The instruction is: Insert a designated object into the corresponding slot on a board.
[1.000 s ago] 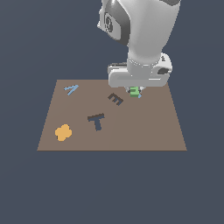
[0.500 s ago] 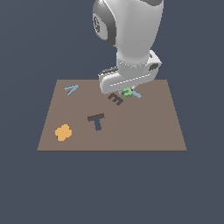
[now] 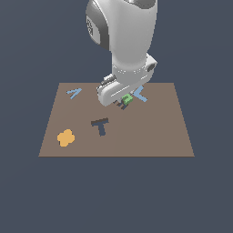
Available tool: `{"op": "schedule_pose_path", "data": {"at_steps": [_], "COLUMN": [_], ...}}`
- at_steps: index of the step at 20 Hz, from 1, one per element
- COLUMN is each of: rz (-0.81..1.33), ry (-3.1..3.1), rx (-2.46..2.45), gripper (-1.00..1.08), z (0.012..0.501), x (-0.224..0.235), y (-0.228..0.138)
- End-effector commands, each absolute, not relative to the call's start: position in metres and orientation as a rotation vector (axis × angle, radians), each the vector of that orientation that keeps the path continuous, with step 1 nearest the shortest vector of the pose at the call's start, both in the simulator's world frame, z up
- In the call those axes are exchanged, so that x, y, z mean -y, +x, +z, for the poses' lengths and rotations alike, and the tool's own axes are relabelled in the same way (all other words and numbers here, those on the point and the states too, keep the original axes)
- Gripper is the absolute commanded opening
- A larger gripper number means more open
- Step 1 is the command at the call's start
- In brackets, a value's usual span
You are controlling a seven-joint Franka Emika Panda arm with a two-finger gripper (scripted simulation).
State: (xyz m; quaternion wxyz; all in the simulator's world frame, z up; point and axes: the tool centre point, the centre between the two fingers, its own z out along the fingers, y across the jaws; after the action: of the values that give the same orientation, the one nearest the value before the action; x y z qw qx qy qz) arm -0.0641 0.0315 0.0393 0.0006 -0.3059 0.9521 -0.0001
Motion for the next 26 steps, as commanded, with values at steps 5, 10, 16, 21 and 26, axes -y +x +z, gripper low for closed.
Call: {"op": "schedule_pose_path", "data": {"at_steps": [5,10,16,21,26], "rz": [0.0,-0.001,-0.001,0.0,0.0], "ry": [-1.151,-1.244,-1.3,-1.301,-1.306], "rx": [-2.922,-2.884,-2.859,-2.859,-2.856], "gripper": [-1.0,-1.0,-1.0,-1.0,-1.0], "z": [0.04,0.04,0.04,0.039,0.03], "x": [-0.022,-0.018,-0.016,-0.015,-0.016], "y": [-0.056,-0.051,-0.048,-0.048,-0.048]}}
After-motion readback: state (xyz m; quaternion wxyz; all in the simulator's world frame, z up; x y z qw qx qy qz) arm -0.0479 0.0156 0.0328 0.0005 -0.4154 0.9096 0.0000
